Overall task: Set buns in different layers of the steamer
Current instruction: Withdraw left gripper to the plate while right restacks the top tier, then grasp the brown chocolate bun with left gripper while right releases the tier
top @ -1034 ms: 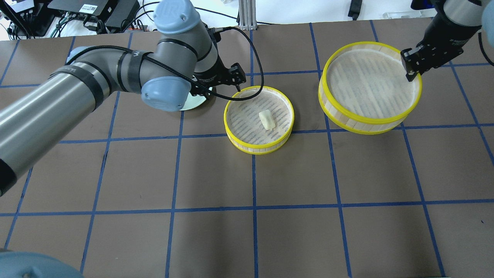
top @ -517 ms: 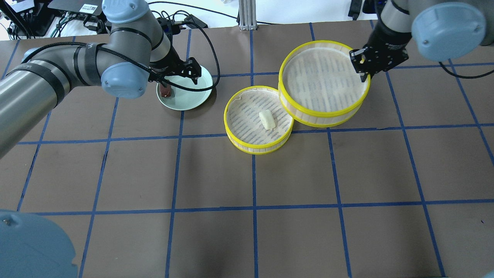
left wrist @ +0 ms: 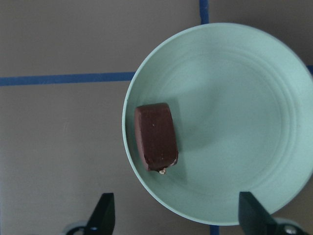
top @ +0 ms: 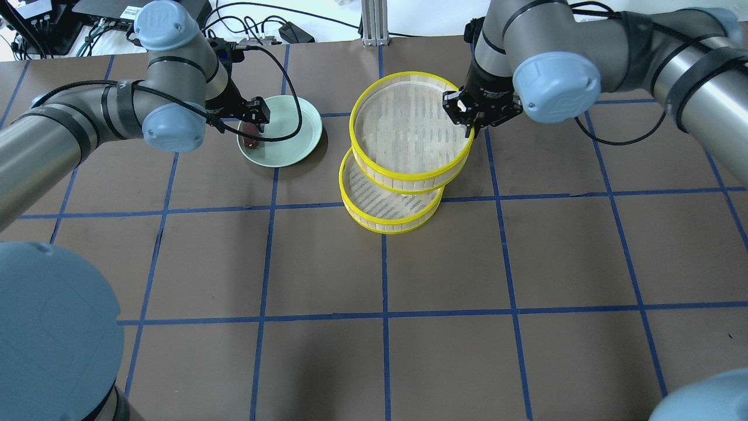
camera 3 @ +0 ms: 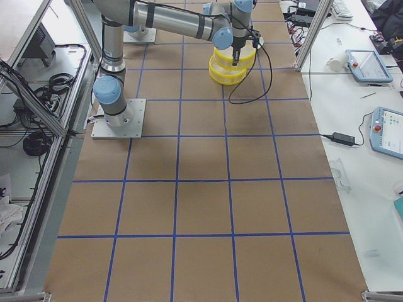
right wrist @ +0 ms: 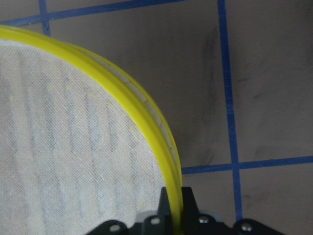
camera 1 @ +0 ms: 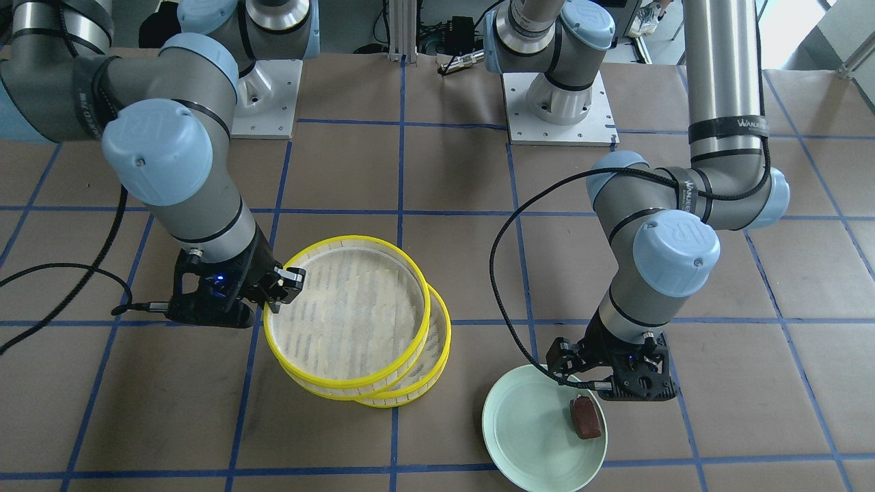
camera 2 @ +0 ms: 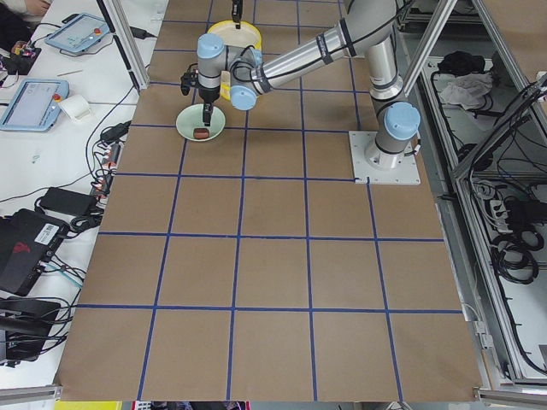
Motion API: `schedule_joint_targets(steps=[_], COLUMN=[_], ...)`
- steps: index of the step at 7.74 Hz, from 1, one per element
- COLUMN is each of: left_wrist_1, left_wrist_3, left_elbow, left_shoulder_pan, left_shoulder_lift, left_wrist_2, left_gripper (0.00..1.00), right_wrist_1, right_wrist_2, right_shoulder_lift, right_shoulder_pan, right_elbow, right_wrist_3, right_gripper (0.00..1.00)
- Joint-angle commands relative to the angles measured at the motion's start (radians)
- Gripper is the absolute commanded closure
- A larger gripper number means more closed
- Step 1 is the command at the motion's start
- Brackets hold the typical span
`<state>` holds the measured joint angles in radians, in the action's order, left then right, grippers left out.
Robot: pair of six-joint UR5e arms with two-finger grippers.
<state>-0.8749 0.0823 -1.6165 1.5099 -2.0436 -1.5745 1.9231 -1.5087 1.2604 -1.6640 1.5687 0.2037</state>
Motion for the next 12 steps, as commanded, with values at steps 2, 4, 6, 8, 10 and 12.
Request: schedule_joint_targets(steps=[2,4,6,8,10,12], left_wrist_1=[0.062,0.128,0.128,0.128,0.12,0.117], left_wrist_3=[-0.007,-0.007,-0.007,0.0,0.014,0.023], left_elbow=[0.003,0.024,0.063,0.058,0.06,0.063], left_shoulder_pan=[-0.008,-0.008,-0.008,-0.008,-0.008,-0.008], left_shoulder_lift=[-0.082,-0.131,-0.158,-0.162,-0.162,-0.159], left_wrist_2=[0.007,0.011,0.01,0.01,0.002,-0.001], left_gripper=[0.16,0.14,0.15,0.34,0.68,0.95], right_wrist_1=[0.053,0.051,0.05,0.069,0.077,0.097], right_wrist_2=[0.01,0.01,0.004,-0.005,-0.002,0.001], right_shoulder_lift=[-0.068,-0.075,-0.079,-0.093,-0.096,-0.096], right_shoulder_pan=[-0.059,-0.059,-0.057,-0.057,-0.057,-0.057], right_elbow=[0.008,0.017,0.021,0.022,0.033,0.047], right_wrist_3=[0.079,0.053,0.043,0.043,0.043,0.045], right_gripper=[1.0,1.0,1.0,1.0,1.0,1.0])
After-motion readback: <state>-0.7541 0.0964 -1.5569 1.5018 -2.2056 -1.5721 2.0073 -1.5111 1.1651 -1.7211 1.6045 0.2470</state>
